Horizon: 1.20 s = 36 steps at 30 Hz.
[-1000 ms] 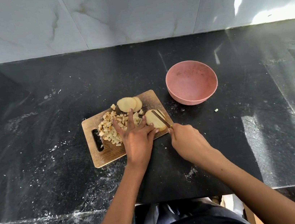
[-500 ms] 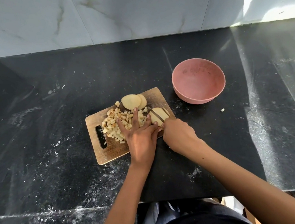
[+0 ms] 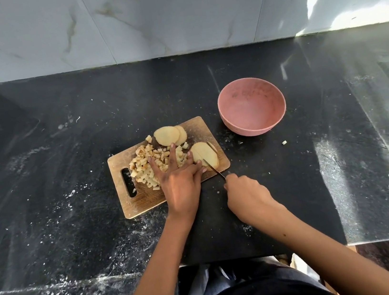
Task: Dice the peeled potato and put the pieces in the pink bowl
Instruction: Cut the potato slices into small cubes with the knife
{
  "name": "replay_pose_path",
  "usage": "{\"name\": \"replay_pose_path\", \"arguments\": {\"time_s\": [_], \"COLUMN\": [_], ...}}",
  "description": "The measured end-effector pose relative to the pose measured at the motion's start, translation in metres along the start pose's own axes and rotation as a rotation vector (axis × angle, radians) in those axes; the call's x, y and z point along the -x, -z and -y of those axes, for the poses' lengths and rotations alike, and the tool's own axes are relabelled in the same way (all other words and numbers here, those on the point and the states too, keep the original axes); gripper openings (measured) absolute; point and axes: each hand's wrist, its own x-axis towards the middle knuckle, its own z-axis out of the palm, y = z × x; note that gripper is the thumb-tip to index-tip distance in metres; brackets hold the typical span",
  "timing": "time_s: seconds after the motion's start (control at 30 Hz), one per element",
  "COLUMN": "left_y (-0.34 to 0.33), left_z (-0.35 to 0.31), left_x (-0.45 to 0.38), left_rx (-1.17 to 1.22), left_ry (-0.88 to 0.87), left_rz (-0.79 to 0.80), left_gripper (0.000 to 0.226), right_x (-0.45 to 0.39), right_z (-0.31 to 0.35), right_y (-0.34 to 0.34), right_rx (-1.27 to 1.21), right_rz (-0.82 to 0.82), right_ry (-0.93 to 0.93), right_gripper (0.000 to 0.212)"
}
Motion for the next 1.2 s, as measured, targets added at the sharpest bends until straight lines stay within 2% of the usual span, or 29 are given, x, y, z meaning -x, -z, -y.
{"name": "replay_pose_path", "arguments": {"time_s": [0.17, 0.3, 0.5, 0.7, 0.83, 1.03, 1.2], "left_y": [-0.001, -0.002, -0.003, -0.005, -0.007, -0.004, -0.006], "left_z": [0.000, 0.002, 0.001, 0.008, 0.008, 0.009, 0.011], "left_x": [0.000, 0.000, 0.001, 0.003, 0.005, 0.001, 0.000], "left_rx": [0.020, 0.052, 0.083, 0.002, 0.001, -0.028, -0.049], "left_ry": [0.003, 0.003, 0.032, 0.003, 0.029, 0.083, 0.075], "left_rz": [-0.001, -0.020, -0.031, -0.040, -0.053, -0.022, -0.020], "left_gripper": [0.004, 0.004, 0.010, 0.006, 0.007, 0.008, 0.012], "right_x": [0.016, 0.028, 0.023, -0.005, -0.013, -0.015, -0.023], "right_z": [-0.015, -0.032, -0.034, -0.006, 0.007, 0.018, 0.032], "right_y": [-0.008, -0.006, 0.007, 0.009, 0.010, 0.011, 0.009], "right_rx": [0.004, -0.089, -0.241, -0.204, -0.178, -0.142, -0.113], "right_rz": [0.011, 0.031, -0.108, -0.123, -0.129, -0.080, -0.053], "right_ry": [0.000, 0.027, 0.059, 0.093, 0.108, 0.061, 0.008], "right_gripper": [0.020, 0.021, 0.028, 0.032, 0.027, 0.023, 0.030]}}
